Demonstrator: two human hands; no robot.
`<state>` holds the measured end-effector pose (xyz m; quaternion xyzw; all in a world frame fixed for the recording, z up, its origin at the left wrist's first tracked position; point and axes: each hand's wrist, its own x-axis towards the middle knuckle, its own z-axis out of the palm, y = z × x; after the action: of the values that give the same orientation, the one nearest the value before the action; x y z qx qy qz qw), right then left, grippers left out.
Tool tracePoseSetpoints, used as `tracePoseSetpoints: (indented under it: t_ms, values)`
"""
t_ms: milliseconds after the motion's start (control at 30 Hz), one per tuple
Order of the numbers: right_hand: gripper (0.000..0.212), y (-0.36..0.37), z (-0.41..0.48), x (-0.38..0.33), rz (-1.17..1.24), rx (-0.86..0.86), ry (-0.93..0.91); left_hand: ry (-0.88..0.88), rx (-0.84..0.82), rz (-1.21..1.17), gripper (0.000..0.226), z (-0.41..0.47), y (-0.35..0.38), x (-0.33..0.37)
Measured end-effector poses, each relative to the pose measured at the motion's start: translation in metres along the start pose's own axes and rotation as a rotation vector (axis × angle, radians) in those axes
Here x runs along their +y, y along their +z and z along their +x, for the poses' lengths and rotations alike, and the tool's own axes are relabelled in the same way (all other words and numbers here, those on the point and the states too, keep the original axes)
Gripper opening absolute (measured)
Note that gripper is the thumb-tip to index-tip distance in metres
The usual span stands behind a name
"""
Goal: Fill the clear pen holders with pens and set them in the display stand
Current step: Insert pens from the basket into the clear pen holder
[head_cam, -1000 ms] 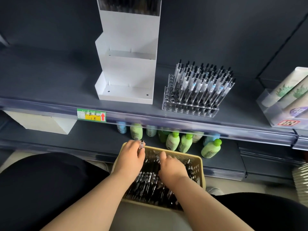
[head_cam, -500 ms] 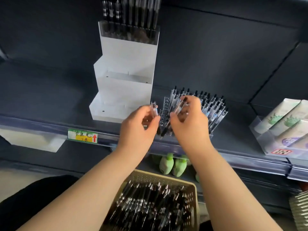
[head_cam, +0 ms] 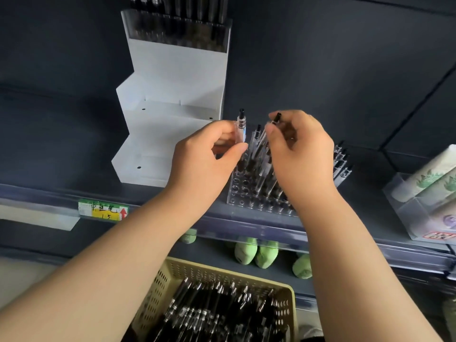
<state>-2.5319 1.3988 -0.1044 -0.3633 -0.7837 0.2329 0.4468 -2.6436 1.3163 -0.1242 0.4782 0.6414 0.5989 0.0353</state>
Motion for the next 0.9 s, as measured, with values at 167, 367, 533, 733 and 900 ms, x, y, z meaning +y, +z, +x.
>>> tracePoseSetpoints:
  t_ms: [167,367,533,733,900]
  values:
    - [0.014,-0.001,0.006,0.001,-0.038,-0.047,-0.02,-0.058,0.027,-0.052,0.018,0.006,-0.004,-0.005]
    - [0.015,0.004,0.007,0.002,-0.083,-0.076,-0.044,-0.085,0.039,-0.06,0.018,0.01,-0.006,-0.009]
    - [0.015,0.005,0.008,0.003,-0.107,-0.062,-0.075,-0.079,0.01,-0.075,0.022,0.008,-0.003,-0.008]
    - [0.019,0.006,0.007,0.007,-0.168,-0.084,-0.069,-0.072,-0.026,-0.095,0.02,0.004,0.001,-0.006]
    - [0.022,0.005,0.008,0.011,-0.211,-0.096,-0.055,-0.074,-0.037,-0.111,0.023,0.004,0.002,-0.007]
